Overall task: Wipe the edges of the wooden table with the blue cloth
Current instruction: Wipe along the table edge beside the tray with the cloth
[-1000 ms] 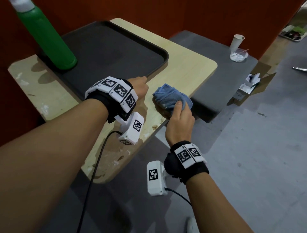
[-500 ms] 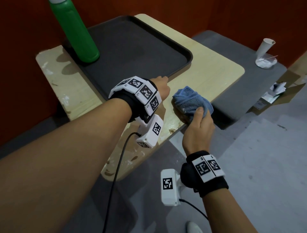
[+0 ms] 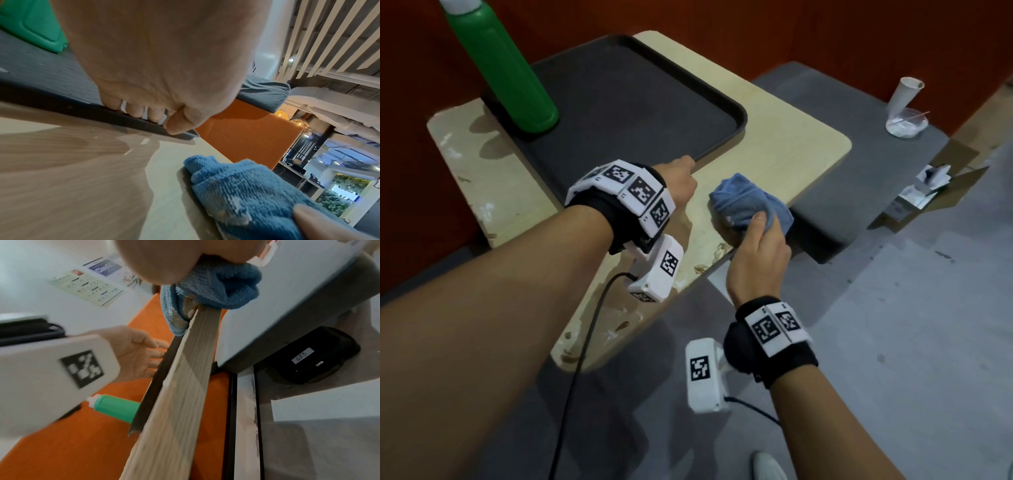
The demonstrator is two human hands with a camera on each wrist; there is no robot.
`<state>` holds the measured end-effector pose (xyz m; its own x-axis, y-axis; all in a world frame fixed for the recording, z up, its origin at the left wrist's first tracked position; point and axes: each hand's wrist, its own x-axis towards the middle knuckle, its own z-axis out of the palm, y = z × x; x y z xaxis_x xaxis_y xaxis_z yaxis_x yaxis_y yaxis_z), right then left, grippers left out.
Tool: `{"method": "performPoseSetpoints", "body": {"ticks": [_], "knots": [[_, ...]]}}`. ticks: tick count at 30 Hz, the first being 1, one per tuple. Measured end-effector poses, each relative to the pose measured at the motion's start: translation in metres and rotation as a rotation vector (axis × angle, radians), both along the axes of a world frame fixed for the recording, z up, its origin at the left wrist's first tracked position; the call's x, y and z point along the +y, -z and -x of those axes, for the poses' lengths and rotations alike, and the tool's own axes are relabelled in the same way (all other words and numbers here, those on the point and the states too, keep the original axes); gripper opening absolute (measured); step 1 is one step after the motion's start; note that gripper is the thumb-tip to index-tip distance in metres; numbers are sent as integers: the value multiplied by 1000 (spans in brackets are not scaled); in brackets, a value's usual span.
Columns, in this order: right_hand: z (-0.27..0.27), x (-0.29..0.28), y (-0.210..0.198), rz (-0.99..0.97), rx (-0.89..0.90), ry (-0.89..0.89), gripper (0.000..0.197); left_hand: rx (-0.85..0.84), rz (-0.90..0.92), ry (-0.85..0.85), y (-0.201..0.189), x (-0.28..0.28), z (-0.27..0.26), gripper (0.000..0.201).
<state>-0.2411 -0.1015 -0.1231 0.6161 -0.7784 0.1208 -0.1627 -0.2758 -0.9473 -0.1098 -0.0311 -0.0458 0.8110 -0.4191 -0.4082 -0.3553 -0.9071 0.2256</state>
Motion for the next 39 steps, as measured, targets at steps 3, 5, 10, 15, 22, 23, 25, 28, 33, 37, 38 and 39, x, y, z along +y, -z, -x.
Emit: {"method": "performPoseSetpoints", "body": {"ticks": [3,5,10,15,22,23,25,28,33,37,38,39], "knots": [[7,11,-1,32,2,-40,37,11,-3,0,2,-2,-3,47],[8,7,-1,30,-4,-43,37,10,1,-8,2,-2,-1,46],[1,8,-3,-6,1,-22,27,9,13,-30,4,0,-3,46],[4,6,-5,-22,-1,-29,31,21,14,-45,2,0,0,49],[14,22,-6,23,12,-83,19,35,32,-50,0,1,0,50],[14,18,-5,29,13,-80,19,32,34,-51,1,1,1,50],[10,15,-2,16,17,-56,25,24,38,-60,2,2,2,50],[12,24,-3,42,12,-65,29,34,37,-51,4,2,-1,51],[11,13,-4,13,20,-89,22,51,33,-71,4,-1,1,52],[20,20,-8,8,48,-158,35,76,51,-85,4,0,0,53],[22,17,-10,-37,54,-185,36,83,62,-86,3,0,0,53],[23,10,-13,-121,56,-198,40,90,76,-91,1,0,1,54]]}}
